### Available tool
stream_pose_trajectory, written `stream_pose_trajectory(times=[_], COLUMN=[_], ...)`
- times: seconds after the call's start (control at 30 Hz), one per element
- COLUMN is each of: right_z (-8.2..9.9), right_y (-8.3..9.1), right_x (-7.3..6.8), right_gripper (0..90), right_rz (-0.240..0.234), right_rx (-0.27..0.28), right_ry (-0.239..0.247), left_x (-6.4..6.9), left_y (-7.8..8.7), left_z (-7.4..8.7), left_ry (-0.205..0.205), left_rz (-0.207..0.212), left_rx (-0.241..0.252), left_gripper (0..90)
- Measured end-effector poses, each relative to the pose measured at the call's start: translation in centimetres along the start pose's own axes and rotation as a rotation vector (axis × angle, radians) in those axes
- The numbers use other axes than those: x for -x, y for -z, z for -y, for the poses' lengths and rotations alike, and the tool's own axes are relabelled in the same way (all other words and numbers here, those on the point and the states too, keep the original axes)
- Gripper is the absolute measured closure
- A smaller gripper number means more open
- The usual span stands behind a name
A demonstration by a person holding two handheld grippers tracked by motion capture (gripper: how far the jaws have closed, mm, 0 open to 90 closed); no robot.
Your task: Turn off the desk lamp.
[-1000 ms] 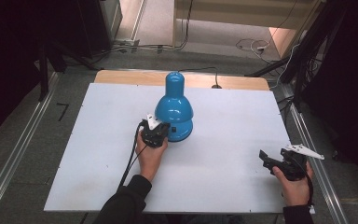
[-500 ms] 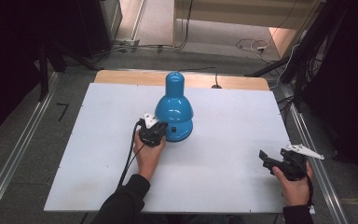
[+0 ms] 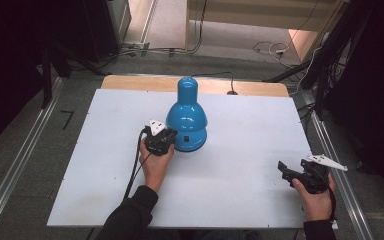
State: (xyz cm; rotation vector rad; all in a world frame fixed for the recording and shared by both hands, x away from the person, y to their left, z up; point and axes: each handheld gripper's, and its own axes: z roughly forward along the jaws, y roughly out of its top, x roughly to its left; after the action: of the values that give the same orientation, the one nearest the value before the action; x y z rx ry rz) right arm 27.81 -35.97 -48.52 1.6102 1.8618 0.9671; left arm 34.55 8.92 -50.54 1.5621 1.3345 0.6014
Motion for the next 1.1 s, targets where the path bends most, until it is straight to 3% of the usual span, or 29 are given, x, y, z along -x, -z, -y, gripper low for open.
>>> stream_pose_trajectory(times=[0.1, 0.37, 0.6, 1.1], right_z=[0.0, 0.0, 0.1, 0.1], right_y=[0.0, 0.1, 0.1, 0.1], right_x=[0.0, 0.0, 0.0, -0.1], right_gripper=[11.0, 11.0, 11.0, 11.0], right_rz=[0.0, -0.002, 0.001, -0.001], right_rx=[0.0, 0.003, 0.001, 0.001], right_ry=[-0.001, 0.0, -0.002, -0.003], left_x=[-0.5, -2.0, -3.6, -6.7], left_y=[0.2, 0.9, 2.6, 6.0], left_z=[-0.2, -0.3, -0.5, -0.2], left_ry=[0.011, 0.032, 0.017, 0.055], left_rz=[-0.006, -0.009, -0.026, -0.062], left_rx=[0.003, -0.01, -0.036, -0.048], left_gripper=[69.5, 55.3, 41.2, 32.0])
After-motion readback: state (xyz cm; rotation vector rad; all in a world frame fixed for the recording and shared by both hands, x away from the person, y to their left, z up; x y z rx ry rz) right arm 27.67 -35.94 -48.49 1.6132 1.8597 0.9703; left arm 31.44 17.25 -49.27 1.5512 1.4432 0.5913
